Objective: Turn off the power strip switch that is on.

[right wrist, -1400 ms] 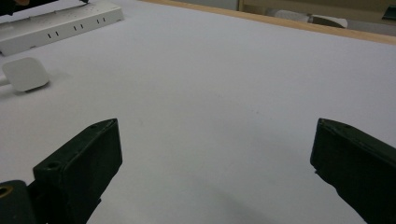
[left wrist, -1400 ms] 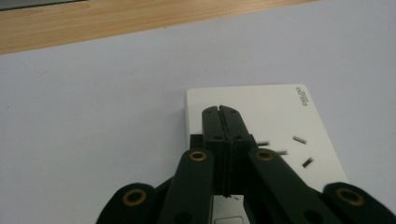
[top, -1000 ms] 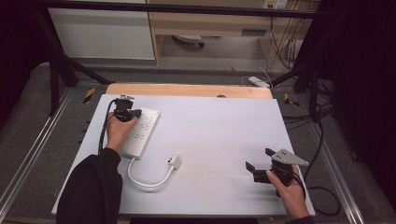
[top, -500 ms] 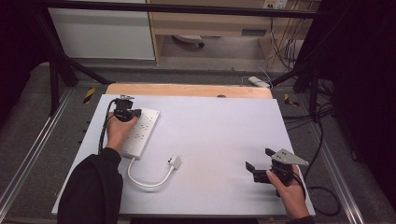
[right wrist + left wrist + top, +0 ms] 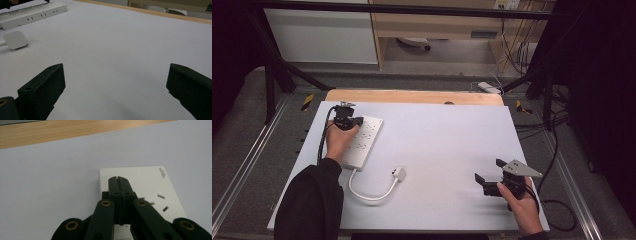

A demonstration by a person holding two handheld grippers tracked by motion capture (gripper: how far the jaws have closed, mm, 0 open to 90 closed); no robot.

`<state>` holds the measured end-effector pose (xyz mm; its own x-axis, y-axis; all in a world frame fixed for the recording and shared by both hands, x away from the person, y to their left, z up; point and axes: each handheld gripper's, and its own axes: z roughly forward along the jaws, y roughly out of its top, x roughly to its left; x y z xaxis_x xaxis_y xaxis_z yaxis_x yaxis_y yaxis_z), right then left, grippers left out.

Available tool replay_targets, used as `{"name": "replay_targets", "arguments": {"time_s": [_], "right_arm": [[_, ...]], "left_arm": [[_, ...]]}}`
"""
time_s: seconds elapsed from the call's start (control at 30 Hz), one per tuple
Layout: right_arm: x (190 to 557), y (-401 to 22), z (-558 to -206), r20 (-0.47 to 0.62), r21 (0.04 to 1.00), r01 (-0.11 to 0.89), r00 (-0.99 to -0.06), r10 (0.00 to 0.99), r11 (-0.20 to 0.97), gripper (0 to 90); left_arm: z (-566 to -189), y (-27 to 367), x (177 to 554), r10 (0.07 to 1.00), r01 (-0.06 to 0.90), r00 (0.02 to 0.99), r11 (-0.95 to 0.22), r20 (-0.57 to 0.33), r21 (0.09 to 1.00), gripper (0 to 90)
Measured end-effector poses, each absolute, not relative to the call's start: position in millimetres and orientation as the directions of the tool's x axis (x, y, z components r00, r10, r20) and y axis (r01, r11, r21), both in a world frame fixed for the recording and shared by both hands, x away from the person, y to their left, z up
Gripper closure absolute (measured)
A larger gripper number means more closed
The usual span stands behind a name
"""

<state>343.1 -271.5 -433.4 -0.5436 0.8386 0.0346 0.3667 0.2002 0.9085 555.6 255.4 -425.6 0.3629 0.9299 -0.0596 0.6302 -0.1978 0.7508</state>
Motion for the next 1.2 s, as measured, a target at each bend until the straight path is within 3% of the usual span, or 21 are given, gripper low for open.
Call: {"name": "replay_targets", "arguments": {"time_s": [1.2], "right_arm": [[343.1, -271.7, -433.4, 0.038, 0.908, 0.368, -0.545, 0.838, 0.198, 2.5]], "left_arm": [[-427.6, 252.7, 556.8, 0.930, 0.629, 0.362, -0.197, -0.059, 0.752, 90.0]]}}
